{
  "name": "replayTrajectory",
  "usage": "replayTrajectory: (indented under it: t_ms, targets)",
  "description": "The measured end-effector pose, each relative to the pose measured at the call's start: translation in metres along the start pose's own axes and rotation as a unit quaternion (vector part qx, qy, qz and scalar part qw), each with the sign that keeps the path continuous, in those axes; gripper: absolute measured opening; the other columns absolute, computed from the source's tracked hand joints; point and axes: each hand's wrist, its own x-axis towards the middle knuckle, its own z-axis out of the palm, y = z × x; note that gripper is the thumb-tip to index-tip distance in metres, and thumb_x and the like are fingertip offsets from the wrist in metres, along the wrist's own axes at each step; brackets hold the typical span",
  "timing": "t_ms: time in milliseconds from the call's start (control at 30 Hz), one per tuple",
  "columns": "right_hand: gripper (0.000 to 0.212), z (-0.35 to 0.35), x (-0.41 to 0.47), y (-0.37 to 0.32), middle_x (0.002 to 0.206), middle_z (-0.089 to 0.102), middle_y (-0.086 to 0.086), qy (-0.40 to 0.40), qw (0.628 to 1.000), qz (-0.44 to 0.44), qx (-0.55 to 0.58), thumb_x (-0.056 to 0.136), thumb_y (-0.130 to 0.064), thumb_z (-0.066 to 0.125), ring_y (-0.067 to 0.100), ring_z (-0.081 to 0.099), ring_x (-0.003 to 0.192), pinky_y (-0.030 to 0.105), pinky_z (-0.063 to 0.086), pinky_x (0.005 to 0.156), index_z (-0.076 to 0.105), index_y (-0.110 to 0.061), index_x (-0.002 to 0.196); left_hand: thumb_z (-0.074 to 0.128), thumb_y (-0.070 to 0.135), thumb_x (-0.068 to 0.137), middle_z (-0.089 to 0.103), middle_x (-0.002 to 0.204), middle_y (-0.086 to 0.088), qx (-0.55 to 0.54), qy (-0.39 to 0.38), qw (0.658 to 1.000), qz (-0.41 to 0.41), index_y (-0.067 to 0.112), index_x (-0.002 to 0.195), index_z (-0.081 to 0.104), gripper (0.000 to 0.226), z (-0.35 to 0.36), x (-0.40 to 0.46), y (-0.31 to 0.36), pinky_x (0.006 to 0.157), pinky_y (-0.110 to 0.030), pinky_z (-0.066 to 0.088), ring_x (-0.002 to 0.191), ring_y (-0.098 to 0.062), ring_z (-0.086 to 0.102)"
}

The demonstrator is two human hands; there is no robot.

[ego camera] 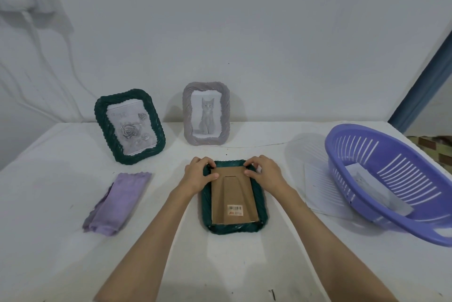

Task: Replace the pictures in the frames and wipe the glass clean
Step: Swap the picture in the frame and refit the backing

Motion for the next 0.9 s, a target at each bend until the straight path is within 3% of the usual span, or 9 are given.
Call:
replayTrajectory:
  t_ms: [233,367,467,533,633,767,900]
  targets:
    - [0.021,0.007,-0.008,0.003,0.096,0.059,0.004,0.044,0.999,-0.002,0.024,0.084,-0.026,0.064,0.023,0.052,0.095,0.036,0.044,0.08,0.069,-0.021,0.104,0.065,0.019,0.083,0.048,0.102,-0.001,0.002,0.069,0.996,0.048,0.015,0.1,0.062,0.018,0.009,-0.01,-0.004,0.094,-0.038,0.042,0.103,-0.031,0.047]
    - [0.037,0.004,-0.013,0.001,0.098,0.06,0.004,0.043,0.997,0.019,0.059,0.085,-0.03,0.063,0.02,0.053,0.088,0.035,0.045,0.08,0.059,-0.021,0.12,0.057,0.028,0.089,0.048,0.123,-0.006,0.013,0.088,0.995,0.037,0.018,0.117,0.057,0.03,0.013,-0.021,0.002,0.097,-0.029,0.035,0.117,-0.028,0.039]
    - [0.044,-0.008,-0.026,0.001,0.103,0.057,0.003,0.043,0.988,0.045,0.144,0.086,-0.022,0.062,0.013,0.048,0.076,0.018,0.04,0.072,0.049,-0.019,0.129,0.051,0.048,0.087,0.031,0.143,-0.002,0.031,0.082,0.996,0.019,0.029,0.129,0.045,0.046,0.015,-0.037,0.015,0.107,-0.039,0.026,0.13,-0.026,0.023]
    - [0.034,-0.012,-0.039,0.005,0.105,0.057,0.007,0.04,0.989,0.032,0.137,0.086,-0.014,0.062,0.011,0.045,0.071,0.005,0.037,0.064,0.057,-0.018,0.12,0.054,0.062,0.079,0.027,0.145,0.006,0.114,0.047,0.991,0.042,0.036,0.126,0.046,0.054,0.017,-0.05,0.023,0.11,-0.042,0.018,0.134,-0.023,0.016]
    - [0.028,-0.015,-0.063,0.01,0.1,0.058,0.003,0.026,0.989,0.018,0.143,0.084,-0.006,0.063,0.009,0.045,0.065,0.0,0.038,0.065,0.064,-0.022,0.107,0.058,0.072,0.067,0.026,0.144,0.012,0.187,-0.003,0.981,0.057,0.039,0.13,0.042,0.073,0.023,-0.065,0.024,0.109,-0.041,0.013,0.135,-0.02,0.012]
    - [0.035,-0.021,-0.088,0.011,0.109,0.059,-0.012,-0.027,0.985,0.021,0.169,0.075,-0.018,0.074,0.014,0.052,0.084,0.008,0.04,0.072,0.061,-0.038,0.101,0.056,0.069,0.07,0.024,0.148,0.012,0.202,0.009,0.978,0.056,0.037,0.139,0.031,0.08,0.031,-0.068,0.018,0.109,-0.04,0.013,0.138,-0.019,0.011]
    - [0.043,-0.02,-0.098,0.005,0.121,0.052,-0.015,-0.055,0.987,0.012,0.148,0.067,-0.022,0.081,0.01,0.049,0.095,0.009,0.038,0.077,0.064,-0.031,0.106,0.055,0.067,0.074,0.027,0.147,0.014,0.178,0.031,0.982,0.062,0.036,0.138,0.034,0.074,0.033,-0.065,0.015,0.11,-0.041,0.016,0.139,-0.02,0.012]
